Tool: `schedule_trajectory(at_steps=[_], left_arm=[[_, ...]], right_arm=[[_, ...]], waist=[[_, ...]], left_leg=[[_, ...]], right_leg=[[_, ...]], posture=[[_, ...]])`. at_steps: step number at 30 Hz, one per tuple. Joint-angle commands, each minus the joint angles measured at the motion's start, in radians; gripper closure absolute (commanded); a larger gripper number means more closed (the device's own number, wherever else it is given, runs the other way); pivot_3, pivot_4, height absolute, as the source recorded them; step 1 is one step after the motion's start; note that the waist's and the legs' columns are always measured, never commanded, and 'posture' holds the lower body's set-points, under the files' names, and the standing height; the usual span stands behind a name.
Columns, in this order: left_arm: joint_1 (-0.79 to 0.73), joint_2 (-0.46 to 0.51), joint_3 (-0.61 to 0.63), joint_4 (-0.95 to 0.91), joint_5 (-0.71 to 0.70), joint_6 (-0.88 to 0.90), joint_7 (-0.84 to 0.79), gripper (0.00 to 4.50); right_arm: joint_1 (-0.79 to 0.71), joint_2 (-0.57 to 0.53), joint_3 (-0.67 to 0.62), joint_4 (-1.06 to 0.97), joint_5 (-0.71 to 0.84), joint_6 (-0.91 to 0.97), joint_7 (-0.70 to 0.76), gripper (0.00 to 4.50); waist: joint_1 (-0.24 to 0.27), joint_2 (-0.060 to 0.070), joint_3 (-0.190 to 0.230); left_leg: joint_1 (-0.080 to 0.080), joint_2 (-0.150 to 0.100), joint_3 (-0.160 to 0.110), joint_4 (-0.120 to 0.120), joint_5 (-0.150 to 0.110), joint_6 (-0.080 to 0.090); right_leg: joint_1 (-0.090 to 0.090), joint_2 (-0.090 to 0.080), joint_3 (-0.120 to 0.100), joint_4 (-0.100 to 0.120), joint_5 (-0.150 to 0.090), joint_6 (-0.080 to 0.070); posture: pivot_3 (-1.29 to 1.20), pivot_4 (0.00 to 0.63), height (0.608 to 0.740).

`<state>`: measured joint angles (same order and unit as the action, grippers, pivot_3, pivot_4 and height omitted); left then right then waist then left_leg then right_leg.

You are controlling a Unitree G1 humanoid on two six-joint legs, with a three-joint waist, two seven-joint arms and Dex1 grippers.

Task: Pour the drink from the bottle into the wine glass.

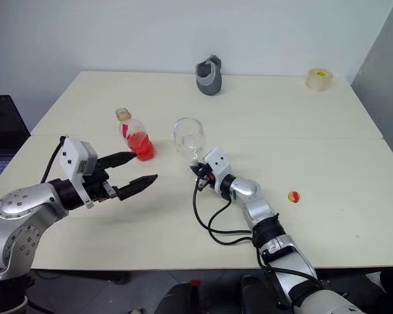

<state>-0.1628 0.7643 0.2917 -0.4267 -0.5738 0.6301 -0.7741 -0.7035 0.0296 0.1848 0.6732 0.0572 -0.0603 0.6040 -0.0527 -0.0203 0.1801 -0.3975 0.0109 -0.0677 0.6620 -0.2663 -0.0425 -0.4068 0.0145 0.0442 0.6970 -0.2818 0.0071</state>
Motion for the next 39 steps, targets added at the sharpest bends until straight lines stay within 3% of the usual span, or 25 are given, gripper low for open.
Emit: schedule_trajectory(at_steps=[1, 5, 18, 25, 39], left_arm=[[-0.013, 0.025, 0.044, -0.048, -0.024, 0.003, 0.010, 0.00], [-0.013, 0.031, 0.049, -0.050, -0.028, 0.000, 0.012, 0.00], [-0.020, 0.034, 0.043, -0.031, -0.020, -0.032, 0.017, 0.00], [-0.006, 0.032, 0.060, -0.053, -0.029, -0.032, 0.027, 0.00], [0.107, 0.004, 0.146, -0.132, -0.052, -0.040, 0.062, 0.00]], right_arm=[[-0.011, 0.010, 0.018, -0.011, -0.011, -0.032, 0.026, 4.40], [-0.007, 0.013, 0.020, -0.010, -0.008, -0.032, 0.034, 4.40], [0.004, 0.011, 0.023, -0.028, -0.010, -0.025, 0.044, 0.05], [0.083, -0.055, 0.035, -0.190, 0.013, 0.074, 0.101, 0.05], [0.310, -0.250, 0.027, -0.775, 0.123, 0.434, 0.175, 0.05]], waist=[[-0.001, 0.000, 0.000], [-0.001, 0.000, 0.000], [-0.001, 0.000, 0.000], [0.001, 0.000, 0.000], [0.009, 0.000, 0.000]], left_leg=[[0.000, 0.000, 0.000, 0.000, 0.000, 0.000], [0.000, 0.000, 0.000, 0.000, 0.000, 0.000], [0.000, 0.000, 0.000, 0.000, 0.000, 0.000], [0.000, 0.000, 0.000, 0.000, 0.000, 0.000], [0.000, 0.000, -0.001, 0.000, 0.000, 0.000]], right_leg=[[0.000, 0.000, 0.000, 0.000, 0.000, 0.000], [0.000, 0.000, 0.000, 0.000, 0.000, 0.000], [0.000, 0.000, 0.000, 0.000, 0.000, 0.000], [0.000, 0.000, 0.000, 0.000, 0.000, 0.000], [0.000, 0.000, -0.001, -0.001, 0.000, 0.000]], posture=[[0.00, 0.150, 0.740], [0.00, 0.150, 0.740], [0.00, 0.150, 0.740], [0.00, 0.150, 0.740], [0.00, 0.150, 0.740]])
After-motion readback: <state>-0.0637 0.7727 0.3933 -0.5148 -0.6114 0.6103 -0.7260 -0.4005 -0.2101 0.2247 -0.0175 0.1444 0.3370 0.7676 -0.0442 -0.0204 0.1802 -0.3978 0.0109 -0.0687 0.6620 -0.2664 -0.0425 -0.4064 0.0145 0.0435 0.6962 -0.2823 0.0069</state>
